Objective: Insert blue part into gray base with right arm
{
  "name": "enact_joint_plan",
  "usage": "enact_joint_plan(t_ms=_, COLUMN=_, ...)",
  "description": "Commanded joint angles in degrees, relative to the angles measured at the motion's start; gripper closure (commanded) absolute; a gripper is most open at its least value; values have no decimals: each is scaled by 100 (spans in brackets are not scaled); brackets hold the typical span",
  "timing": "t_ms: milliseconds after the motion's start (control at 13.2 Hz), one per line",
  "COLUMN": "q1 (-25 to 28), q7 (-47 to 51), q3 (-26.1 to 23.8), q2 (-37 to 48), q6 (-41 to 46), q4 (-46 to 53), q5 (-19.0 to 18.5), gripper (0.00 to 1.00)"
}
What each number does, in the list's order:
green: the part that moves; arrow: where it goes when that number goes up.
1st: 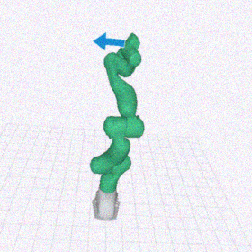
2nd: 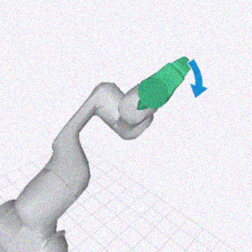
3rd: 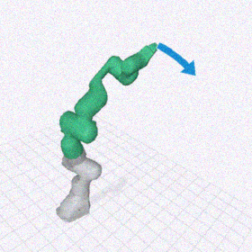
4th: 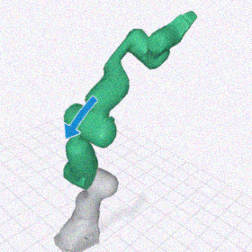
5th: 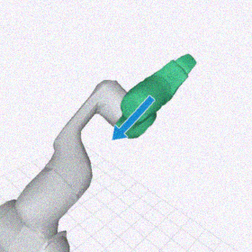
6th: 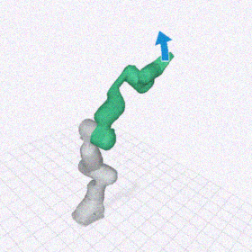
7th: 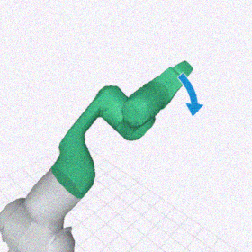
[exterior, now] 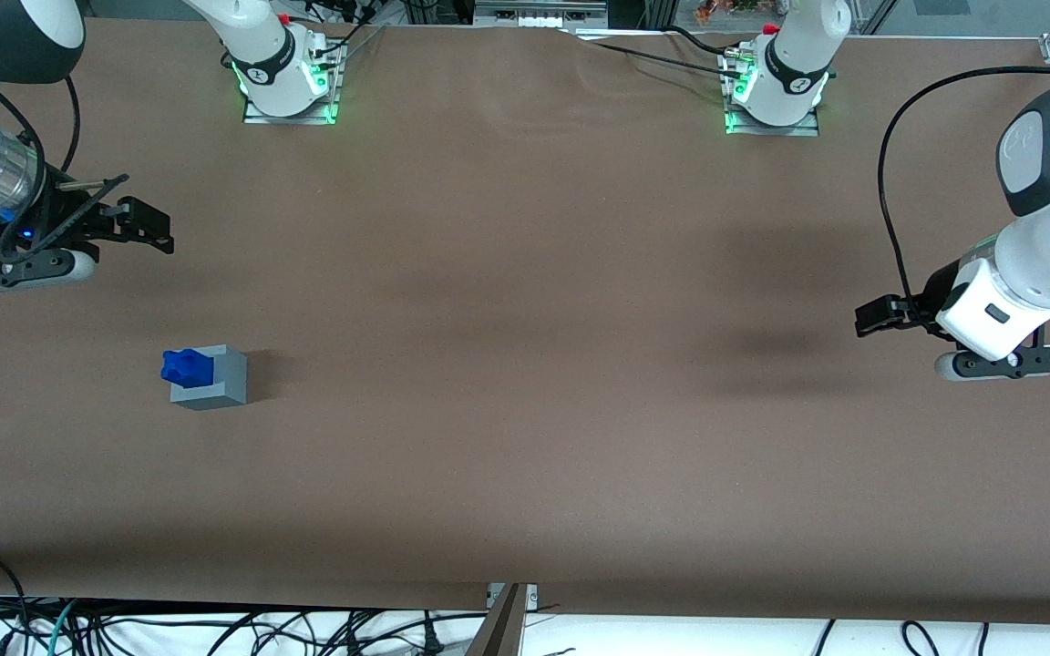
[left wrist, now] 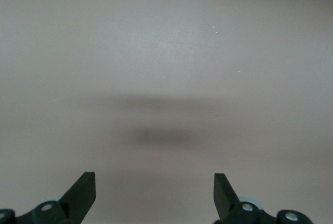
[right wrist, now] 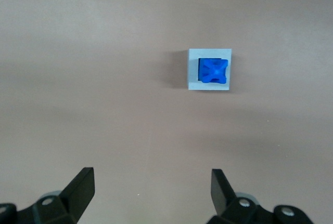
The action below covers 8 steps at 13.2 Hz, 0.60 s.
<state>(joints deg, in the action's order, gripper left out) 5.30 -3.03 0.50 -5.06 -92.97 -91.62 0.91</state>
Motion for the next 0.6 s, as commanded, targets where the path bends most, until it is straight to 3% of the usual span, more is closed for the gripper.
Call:
enact_joint_plan(t_ms=0, q1=-108, q7=57, q3=-138, q2=84, q6=-2, q4=30, q5=-100, gripper=1)
enact_joint_plan(t_ms=528, q1=-116, q7=22, q3=-138, q2=84, q6=34, q4=154, q5=-100, gripper=1)
